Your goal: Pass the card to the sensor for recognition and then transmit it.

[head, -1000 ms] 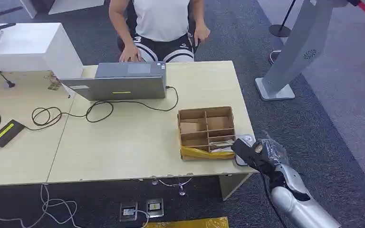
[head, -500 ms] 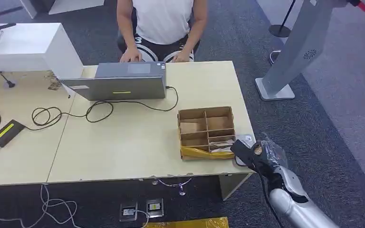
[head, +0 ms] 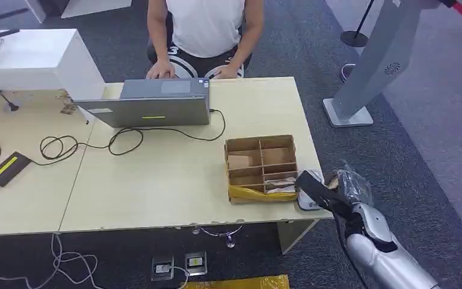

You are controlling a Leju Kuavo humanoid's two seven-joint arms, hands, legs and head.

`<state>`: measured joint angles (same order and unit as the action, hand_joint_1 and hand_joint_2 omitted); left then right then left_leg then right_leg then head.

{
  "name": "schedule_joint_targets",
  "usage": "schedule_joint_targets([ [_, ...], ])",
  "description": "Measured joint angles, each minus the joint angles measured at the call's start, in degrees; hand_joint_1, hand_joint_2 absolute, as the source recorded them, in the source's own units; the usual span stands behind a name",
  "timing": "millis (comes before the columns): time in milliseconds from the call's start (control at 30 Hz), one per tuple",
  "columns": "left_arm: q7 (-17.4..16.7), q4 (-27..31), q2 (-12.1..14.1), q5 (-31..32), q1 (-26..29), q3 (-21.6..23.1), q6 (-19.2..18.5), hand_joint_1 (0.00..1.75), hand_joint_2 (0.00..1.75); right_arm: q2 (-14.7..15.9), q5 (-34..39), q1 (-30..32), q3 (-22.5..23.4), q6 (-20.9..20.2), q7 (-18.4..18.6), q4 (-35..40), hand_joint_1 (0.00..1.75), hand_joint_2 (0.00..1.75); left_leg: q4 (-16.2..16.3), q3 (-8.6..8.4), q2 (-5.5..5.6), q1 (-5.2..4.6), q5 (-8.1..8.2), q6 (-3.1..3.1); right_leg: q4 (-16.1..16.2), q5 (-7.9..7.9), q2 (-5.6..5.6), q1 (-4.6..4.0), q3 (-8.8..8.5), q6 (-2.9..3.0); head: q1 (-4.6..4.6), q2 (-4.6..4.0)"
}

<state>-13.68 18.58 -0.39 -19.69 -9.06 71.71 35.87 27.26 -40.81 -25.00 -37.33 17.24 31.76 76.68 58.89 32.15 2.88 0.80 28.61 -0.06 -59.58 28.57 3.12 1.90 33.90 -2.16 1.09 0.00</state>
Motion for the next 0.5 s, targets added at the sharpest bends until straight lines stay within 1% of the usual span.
schedule_joint_targets([
  [100, 0.02, 0.00, -0.02, 0.22, -0.01, 0.00, 0.09, 0.00, 0.00, 1.20, -1.02, -3.71, 0.35, -2.29, 0.72, 2.59, 1.75, 1.75, 0.00, -0.03, 0.00, 0.00, 0.00, 0.00, 0.00, -0.01, 0.00, 0.00, 0.00, 0.01, 0.00, 0.00],
  [300, 0.31, 0.00, -0.07, 1.01, -0.04, 0.00, 0.04, 0.00, 0.00, 2.58, -3.54, -8.83, 0.83, -4.79, 1.25, 6.29, 1.75, 1.75, 0.00, 0.00, 0.00, 0.00, -0.01, 0.01, -0.01, -0.02, 0.00, 0.00, 0.01, 0.01, 0.00, 0.00],
  [500, 0.42, 0.00, -0.17, 2.47, -0.37, 0.00, -0.11, 0.00, 0.00, 3.15, -5.42, -16.52, 0.35, -9.75, 2.80, 9.44, 1.75, 1.75, 0.00, 0.01, 0.02, 0.00, -0.01, 0.01, -0.01, -0.02, -0.01, 0.00, 0.01, 0.01, 0.00, 0.00],
])
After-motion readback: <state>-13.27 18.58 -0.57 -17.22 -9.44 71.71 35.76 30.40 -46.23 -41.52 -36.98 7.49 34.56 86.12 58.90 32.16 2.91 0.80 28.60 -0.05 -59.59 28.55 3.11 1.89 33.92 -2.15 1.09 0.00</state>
